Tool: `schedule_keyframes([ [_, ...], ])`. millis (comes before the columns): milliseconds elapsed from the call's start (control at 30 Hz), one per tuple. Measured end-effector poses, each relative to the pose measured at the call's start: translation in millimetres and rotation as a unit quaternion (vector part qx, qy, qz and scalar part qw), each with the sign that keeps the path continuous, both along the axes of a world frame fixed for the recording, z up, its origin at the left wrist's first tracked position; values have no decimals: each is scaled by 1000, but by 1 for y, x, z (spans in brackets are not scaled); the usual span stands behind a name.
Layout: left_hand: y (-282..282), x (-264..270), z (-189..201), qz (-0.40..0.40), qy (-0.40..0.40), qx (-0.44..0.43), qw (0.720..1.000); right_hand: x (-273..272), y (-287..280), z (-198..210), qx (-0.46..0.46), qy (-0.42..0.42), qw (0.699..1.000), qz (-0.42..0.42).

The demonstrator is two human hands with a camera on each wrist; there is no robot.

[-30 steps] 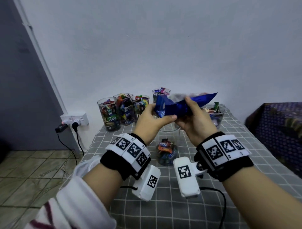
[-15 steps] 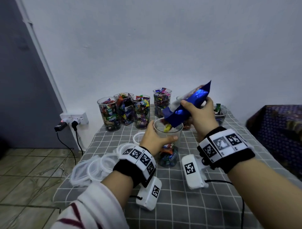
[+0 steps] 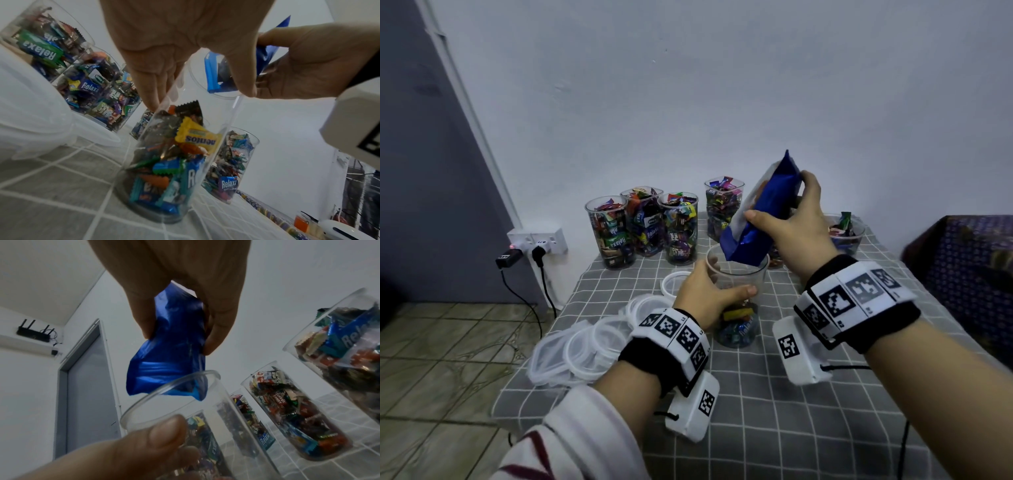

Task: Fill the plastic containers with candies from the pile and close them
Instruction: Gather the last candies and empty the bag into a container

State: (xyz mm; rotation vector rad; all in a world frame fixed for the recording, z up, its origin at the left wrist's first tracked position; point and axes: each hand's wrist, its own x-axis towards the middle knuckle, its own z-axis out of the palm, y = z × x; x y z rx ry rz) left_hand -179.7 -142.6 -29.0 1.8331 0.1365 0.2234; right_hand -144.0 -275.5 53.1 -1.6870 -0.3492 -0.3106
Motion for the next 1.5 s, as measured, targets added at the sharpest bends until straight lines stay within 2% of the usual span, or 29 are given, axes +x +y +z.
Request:
schedule_keyframes([
  [167,0,-3,1,-19,-20,-5,1000,-4,1,3,-78,-39,996,6],
  [300,2,-2,-1,-23,-29,-23,999,-1,6,4,-121,-24,992,5],
  [467,12,-3,14,-106,-25,-62,992,2,9,5,-153,-24,988,24],
  [633,33,9,47,-143,-35,15,989,0,7,8,-137,-29,988,59],
  [700,32,13,54,-158,-42,14,987,-2,8,10,-122,-28,989,76],
  [900,28,18,57,-137,-73,40,987,1,7,16,-100,-11,989,104],
  [1067,25,19,56,-87,-112,17,990,4,2,15,-53,32,990,128],
  [1200,21,19,55,-79,-129,-4,988,6,0,9,-59,71,982,165],
  [1367,19,17,52,-108,-112,-29,987,8,0,4,-70,59,986,139],
  [1500,18,15,48,-124,-97,-6,988,9,2,6,-44,50,991,117],
])
